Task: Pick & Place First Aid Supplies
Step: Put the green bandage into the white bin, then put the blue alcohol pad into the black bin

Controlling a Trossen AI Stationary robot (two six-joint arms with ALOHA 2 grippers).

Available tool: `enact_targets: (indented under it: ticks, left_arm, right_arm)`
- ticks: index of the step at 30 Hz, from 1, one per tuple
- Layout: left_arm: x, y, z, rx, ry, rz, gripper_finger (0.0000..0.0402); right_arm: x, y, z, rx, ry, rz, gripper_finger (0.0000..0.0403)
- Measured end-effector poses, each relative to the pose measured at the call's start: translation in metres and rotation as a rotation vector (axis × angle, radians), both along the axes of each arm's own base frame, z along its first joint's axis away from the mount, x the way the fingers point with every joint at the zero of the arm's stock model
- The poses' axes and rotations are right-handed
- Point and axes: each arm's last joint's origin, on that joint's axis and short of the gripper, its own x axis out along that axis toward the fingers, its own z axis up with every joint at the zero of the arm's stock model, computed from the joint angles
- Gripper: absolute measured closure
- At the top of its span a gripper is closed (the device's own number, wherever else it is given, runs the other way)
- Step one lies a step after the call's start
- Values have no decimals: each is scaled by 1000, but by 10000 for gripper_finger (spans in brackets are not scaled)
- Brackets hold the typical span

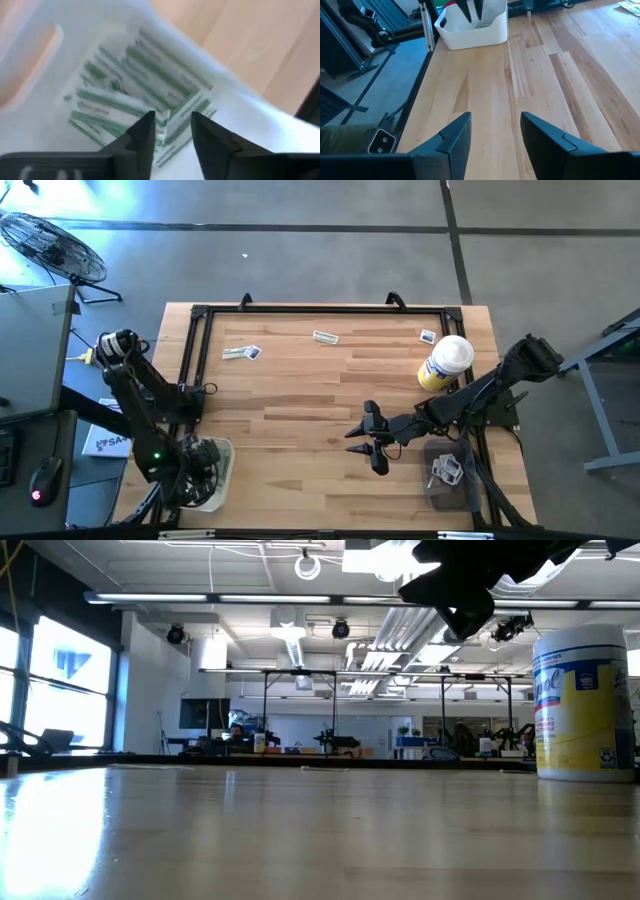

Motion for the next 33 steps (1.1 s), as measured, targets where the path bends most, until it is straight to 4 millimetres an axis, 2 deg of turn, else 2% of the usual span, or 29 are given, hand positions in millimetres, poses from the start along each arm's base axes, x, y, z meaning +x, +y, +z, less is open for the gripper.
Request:
enact_targets:
  ticks: [3,6,10,13,17,21,27,33]
  left_arm:
    - [2,4,18,43,-117,0,253]
    - [6,12,36,104,-250,15,243]
    - [19,37,51,237,-344,121,241]
    - [36,60,53,341,-370,243,241]
    - [61,95,43,436,-304,411,241]
    - [83,131,25,486,-258,552,241]
    - [110,184,-3,509,-302,664,241]
    - [119,232,-31,521,-269,761,241]
  right_arm:
    - [0,0,0,0,0,0,237]
    - [0,0,0,-3,-1,-2,238]
    - [0,0,0,-18,-4,3,238]
    - [1,-2,0,-18,-5,-2,238]
    - [1,-2,1,-27,-20,-2,238]
    - [2,-1,4,-17,-44,2,237]
    - [-2,10,7,-1,-74,38,238]
    - [-8,23,8,-1,-96,45,238]
